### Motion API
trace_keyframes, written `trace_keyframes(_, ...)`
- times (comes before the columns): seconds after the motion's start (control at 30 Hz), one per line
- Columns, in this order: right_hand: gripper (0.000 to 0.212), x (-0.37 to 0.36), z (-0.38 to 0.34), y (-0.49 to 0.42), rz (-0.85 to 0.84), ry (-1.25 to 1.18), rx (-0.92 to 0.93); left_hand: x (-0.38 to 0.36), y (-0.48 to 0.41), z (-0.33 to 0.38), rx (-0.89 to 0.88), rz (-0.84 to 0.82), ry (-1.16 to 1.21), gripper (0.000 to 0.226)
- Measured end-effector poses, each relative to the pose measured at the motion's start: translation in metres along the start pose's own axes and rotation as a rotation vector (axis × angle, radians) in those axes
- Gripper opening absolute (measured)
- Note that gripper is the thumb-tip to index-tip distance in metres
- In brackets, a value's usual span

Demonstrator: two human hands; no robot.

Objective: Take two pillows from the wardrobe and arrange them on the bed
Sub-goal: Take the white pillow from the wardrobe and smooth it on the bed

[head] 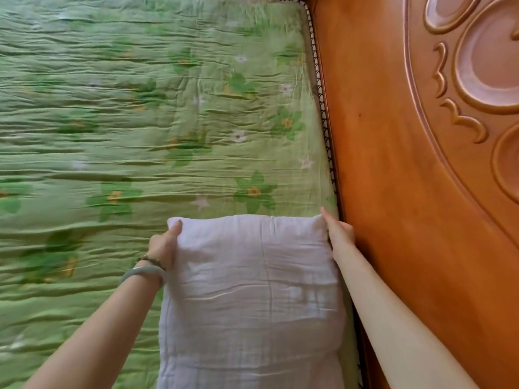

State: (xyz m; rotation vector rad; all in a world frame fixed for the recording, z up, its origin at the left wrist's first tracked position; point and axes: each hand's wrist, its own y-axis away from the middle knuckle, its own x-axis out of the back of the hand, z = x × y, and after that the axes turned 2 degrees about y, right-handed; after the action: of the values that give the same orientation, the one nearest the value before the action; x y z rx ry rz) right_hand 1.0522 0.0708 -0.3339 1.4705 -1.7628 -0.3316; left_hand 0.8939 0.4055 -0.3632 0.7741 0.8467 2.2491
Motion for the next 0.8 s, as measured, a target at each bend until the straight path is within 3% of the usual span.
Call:
trace_keyframes(0.07,0.027,-0.007,-0.006,-0.010,-0.044,-0.008,-0.012,-0.004,-0.003,0.006,-0.119,0.075,0.029,0.032)
trace_keyframes(0.1,0.021,-0.009,-0.009,-0.012,-0.026,-0.029,0.021,-0.005,-0.004,0.011,-0.210,0.142,0.035,0.025)
trace_keyframes(0.17,0.008,-0.009,-0.017,-0.019,0.065,-0.039,0.181,-0.001,-0.008,0.022,-0.378,0.231,0.056,0.034)
trace_keyframes(0.27,0.008,-0.013,-0.019,-0.018,0.219,0.138,0.457,0.002,-0.010,0.033,-0.529,0.268,0.105,0.037)
trace_keyframes(0.37,0.015,-0.019,0.001,-0.020,0.267,0.474,0.606,-0.006,-0.014,0.026,-0.488,0.298,0.053,0.031)
trace_keyframes(0.43,0.018,-0.021,0.008,-0.024,0.220,0.725,0.588,-0.010,-0.017,0.021,-0.382,0.296,-0.029,0.020)
trace_keyframes(0.5,0.019,-0.021,-0.001,-0.028,0.189,0.812,0.528,-0.008,-0.019,0.025,-0.280,0.319,-0.292,0.036)
trace_keyframes(0.57,0.029,-0.020,-0.016,-0.030,0.163,0.773,0.630,-0.005,-0.018,0.035,-0.384,0.324,-0.545,0.058)
trace_keyframes(0.63,0.033,-0.025,-0.032,-0.026,0.037,0.723,0.818,-0.008,-0.012,0.051,-0.670,0.157,-0.625,0.055)
trace_keyframes(0.7,0.029,-0.037,-0.042,-0.020,-0.188,0.760,0.852,-0.019,-0.007,0.063,-0.830,-0.085,-0.766,0.041)
trace_keyframes(0.8,0.033,-0.053,-0.041,-0.016,-0.405,1.044,0.658,-0.038,0.000,0.068,-0.697,-0.339,-1.041,0.033)
